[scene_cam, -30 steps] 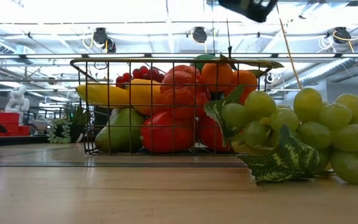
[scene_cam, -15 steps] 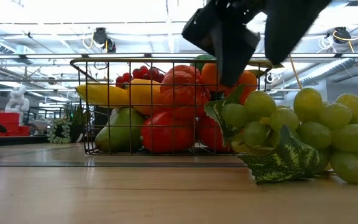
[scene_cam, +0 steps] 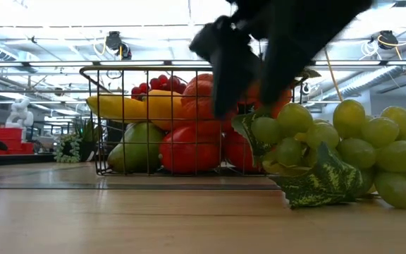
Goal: Build produce basket
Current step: Put the green grapes into the gold wire basket
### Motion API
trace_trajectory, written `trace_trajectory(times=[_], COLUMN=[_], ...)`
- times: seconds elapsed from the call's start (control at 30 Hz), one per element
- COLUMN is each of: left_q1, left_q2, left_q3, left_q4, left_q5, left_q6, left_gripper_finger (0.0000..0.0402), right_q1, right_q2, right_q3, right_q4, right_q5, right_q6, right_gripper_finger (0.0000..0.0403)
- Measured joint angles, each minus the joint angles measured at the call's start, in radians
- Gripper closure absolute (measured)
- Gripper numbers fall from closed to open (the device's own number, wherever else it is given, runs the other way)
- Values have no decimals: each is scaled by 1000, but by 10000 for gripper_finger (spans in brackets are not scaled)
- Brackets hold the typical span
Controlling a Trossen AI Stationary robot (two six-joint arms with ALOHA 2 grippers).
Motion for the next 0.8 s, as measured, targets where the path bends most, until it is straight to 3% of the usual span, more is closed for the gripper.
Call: trace_trajectory(times=[0.3, 0.8], left_q1=[-1, 18], left_q2=[0, 0], left_q3=[0, 0], left_q4=[-1, -2], left_q5=[-1, -2], left_q6=[-4, 25], left_gripper_finger=[300, 300], right_q1=[0, 0], right_q2=[50, 50], right_q3=[-1, -7], right_q4=[-96, -188], right_q5=[52, 55], right_q6=[19, -31], right_gripper_finger=[185, 321])
